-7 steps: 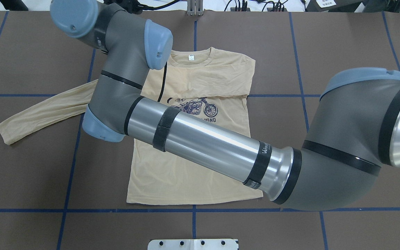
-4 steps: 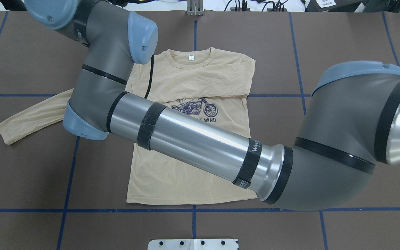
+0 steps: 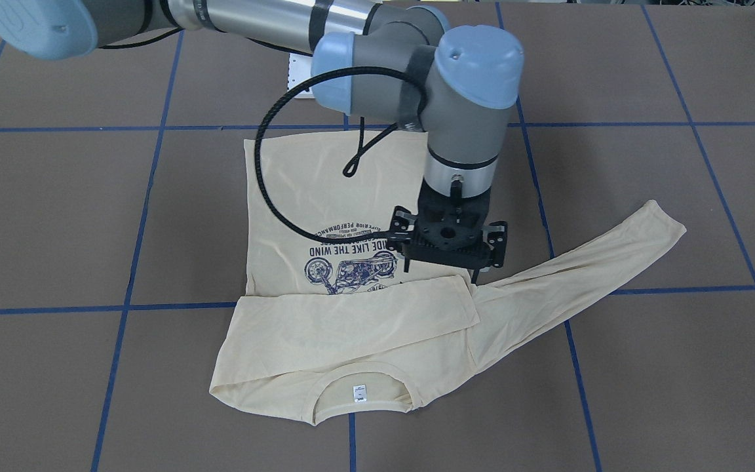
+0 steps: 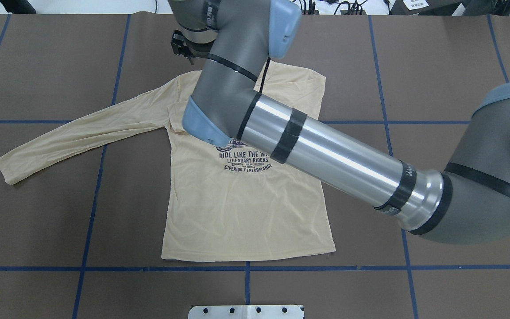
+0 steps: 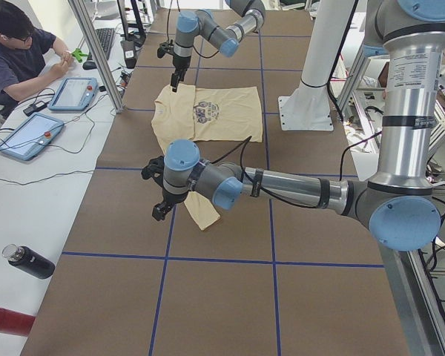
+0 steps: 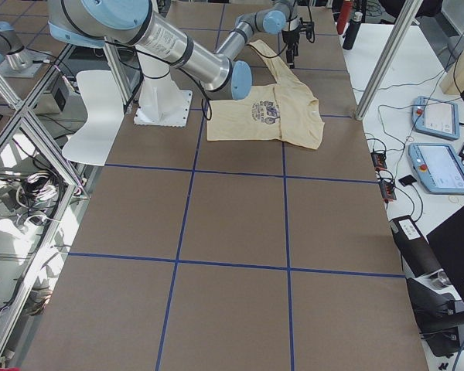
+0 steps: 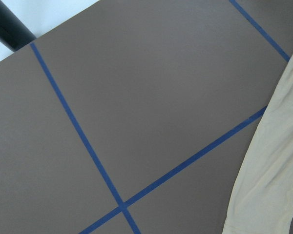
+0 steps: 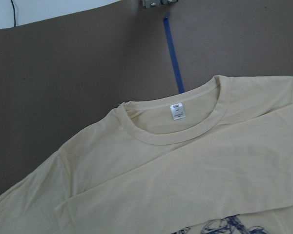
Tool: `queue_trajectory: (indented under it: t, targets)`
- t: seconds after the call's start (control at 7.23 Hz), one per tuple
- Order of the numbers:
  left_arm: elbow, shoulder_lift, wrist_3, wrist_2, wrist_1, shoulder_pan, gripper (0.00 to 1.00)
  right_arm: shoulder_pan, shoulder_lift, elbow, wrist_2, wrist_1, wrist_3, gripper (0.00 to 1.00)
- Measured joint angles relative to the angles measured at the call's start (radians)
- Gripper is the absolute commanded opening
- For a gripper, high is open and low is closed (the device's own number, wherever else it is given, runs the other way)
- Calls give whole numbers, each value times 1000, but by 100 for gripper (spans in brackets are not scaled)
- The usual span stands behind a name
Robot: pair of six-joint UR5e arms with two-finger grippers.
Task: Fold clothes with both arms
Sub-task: 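Open the right gripper and raise it away from the shirt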
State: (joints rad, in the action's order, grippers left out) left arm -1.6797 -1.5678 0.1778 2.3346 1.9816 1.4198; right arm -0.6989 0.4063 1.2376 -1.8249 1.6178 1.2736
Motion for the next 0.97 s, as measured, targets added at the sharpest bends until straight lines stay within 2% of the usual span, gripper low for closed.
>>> queue_trajectory:
  t: [0.28, 0.55, 0.83, 0.97]
  targets:
    - [0, 66, -107, -51, 135, -92, 100, -73, 296, 317, -76, 27, -172, 99]
    - [0, 150, -256, -120, 329, -209, 100, -157, 570, 549, -144, 22, -376, 99]
    - [1, 192, -366, -186, 437, -328, 99, -236, 772, 665, -209, -18, -529, 99]
    - [2, 198, -383, -212, 450, -370, 97, -275, 859, 685, -256, -88, -570, 100]
